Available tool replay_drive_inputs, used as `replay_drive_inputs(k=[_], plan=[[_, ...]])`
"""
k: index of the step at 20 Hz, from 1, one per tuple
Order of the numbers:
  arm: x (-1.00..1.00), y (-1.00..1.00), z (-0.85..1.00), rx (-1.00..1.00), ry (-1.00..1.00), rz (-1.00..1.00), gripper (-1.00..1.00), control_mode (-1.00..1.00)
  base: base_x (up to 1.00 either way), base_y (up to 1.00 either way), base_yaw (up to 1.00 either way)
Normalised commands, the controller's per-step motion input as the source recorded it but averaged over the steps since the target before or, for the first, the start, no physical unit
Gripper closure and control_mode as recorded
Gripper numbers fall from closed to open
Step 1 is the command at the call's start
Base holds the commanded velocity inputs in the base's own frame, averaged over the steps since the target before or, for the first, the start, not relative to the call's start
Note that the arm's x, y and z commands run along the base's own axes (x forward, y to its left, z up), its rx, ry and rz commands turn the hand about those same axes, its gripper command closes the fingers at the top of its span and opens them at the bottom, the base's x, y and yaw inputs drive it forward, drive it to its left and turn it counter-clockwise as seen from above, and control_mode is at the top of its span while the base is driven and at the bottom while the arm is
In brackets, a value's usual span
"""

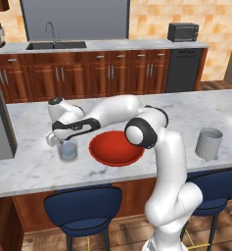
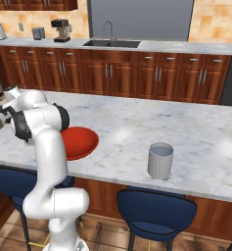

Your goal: There are four ice cubes in the ice bowl. Place two ice cubes in each glass of water.

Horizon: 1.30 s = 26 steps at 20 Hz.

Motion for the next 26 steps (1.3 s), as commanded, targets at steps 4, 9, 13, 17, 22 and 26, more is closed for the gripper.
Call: replay_drive_inputs(k=[4,9,13,17,22,26], plan=[[0.09,-0.02,-0.15,0.02,0.00,0.00,1.00,-1.00,0.00,0.00,0.00],[0.03,-0.01,-0.02,0.04,-0.02,0.00,-1.00,-1.00,0.00,0.00,0.00],[0.00,0.00,0.00,0.07,-0.08,0.00,-1.00,-1.00,0.00,0.00,0.00],[0.00,0.00,0.00,0.06,-0.09,0.00,-1.00,-1.00,0.00,0.00,0.00],[-0.02,0.00,0.05,0.06,-0.08,0.00,-1.00,-1.00,0.00,0.00,0.00],[-0.15,0.00,0.50,0.14,-0.10,0.00,-1.00,-1.00,0.00,0.00,0.00]])
